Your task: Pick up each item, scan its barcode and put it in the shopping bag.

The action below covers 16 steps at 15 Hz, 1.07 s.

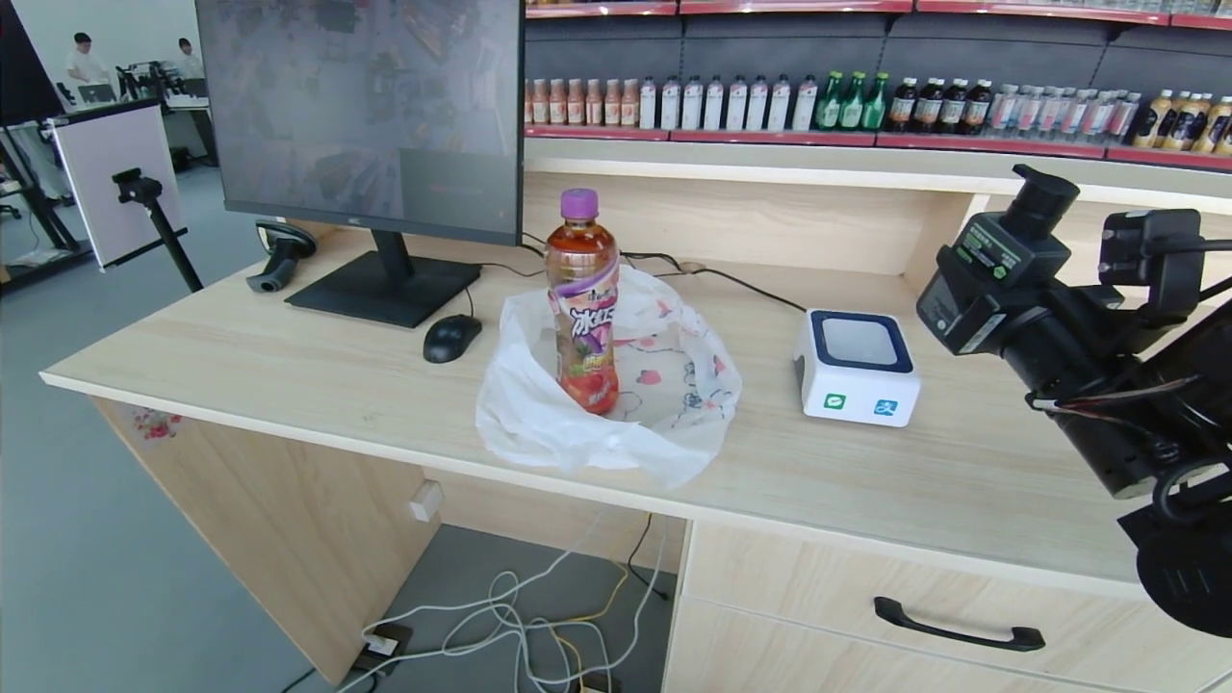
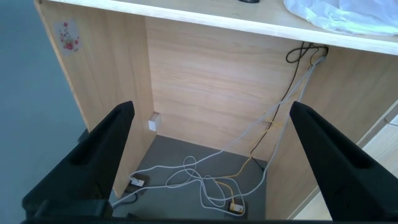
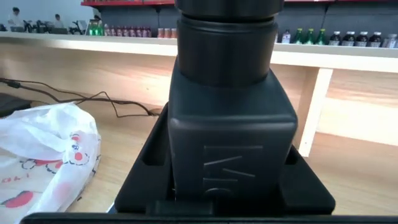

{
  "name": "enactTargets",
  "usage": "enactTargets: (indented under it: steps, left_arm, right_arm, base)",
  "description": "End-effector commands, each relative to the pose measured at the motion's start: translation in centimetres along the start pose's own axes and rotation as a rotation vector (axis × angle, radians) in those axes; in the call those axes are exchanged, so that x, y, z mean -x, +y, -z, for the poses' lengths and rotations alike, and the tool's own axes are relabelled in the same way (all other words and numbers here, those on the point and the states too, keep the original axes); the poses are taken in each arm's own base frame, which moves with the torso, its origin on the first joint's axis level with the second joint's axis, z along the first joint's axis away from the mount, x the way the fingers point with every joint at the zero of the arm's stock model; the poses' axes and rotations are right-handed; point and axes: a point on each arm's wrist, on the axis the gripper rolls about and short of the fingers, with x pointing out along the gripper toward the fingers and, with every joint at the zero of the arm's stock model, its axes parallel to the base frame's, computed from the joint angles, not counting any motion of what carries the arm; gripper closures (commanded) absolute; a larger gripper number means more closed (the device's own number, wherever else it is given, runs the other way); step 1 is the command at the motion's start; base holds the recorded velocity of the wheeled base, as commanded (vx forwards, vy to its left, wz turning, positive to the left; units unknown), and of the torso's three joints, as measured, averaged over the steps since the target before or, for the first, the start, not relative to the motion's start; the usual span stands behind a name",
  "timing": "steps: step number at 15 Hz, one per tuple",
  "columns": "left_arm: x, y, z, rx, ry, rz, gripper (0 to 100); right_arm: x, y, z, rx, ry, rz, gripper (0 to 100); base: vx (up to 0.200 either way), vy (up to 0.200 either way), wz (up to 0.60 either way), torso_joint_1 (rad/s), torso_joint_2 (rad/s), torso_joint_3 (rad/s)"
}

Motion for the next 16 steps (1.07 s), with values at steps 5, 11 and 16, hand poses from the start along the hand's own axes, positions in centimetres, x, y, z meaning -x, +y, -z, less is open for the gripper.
enactTargets:
  steps: [5,11,16]
  left_arm:
    - [0.0,0.0,0.0,0.000,-0.001,-0.001,0]
    - [0.0,0.0,0.0,0.000,-0.001,-0.001,0]
    - [0.0,0.0,0.0,0.000,-0.002,-0.001,0]
  right_arm:
    - [0.4,0.3,-0.3,-0.012,0.001,-0.012,100]
    - [0.5,0.4,-0.7,-0.026,-0.010,-0.017,100]
    - [0.9,0.5,-1.2,-0.026,-0.019,-0.025,100]
  base:
    - [0.000,0.200,0.00,0.002,0.00,0.002]
    - [0.000,0.000,0.10,0.000,0.00,0.000]
    - [0.000,0.000,0.36,-0.001,0.00,0.001]
